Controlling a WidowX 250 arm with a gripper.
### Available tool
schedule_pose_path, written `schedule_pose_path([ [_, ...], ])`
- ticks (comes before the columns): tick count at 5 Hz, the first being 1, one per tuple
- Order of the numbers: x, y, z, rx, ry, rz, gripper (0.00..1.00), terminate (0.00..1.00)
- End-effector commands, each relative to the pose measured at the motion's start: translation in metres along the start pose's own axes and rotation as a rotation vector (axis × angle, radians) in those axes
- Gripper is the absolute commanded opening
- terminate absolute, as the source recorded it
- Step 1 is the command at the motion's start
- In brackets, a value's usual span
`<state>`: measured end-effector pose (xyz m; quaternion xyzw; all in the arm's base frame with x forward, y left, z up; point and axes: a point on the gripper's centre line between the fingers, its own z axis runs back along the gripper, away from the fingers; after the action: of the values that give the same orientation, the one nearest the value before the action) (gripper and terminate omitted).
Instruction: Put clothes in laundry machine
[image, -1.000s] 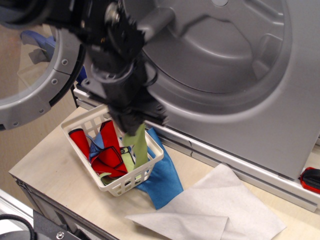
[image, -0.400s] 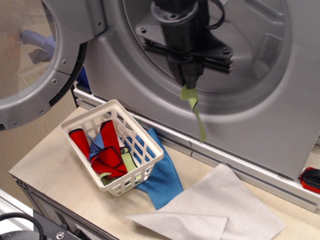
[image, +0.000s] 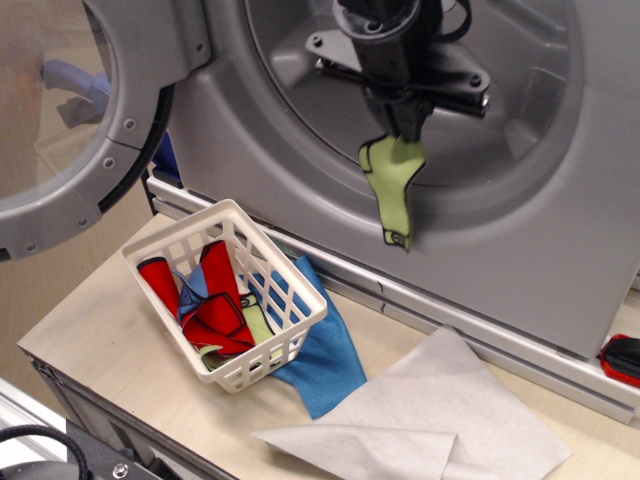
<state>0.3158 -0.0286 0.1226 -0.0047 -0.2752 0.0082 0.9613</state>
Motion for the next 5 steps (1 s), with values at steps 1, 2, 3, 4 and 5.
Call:
schedule_pose_path([
  [1,0.030,0.010,-0.014,0.012,-0.101,0.008,0.00,0.00],
  [2,0.028,0.010,-0.029,0.007,-0.129,-0.022,0.00,0.00],
  [3,0.032,0.013,-0.046,0.035,-0.156,-0.036,0.00,0.00],
  [4,0.037,0.014,-0.055,0.053,-0.151,-0.027,0.00,0.00],
  [5,0.034,0.014,-0.052,0.054,-0.112,-0.049,1.00,0.00],
])
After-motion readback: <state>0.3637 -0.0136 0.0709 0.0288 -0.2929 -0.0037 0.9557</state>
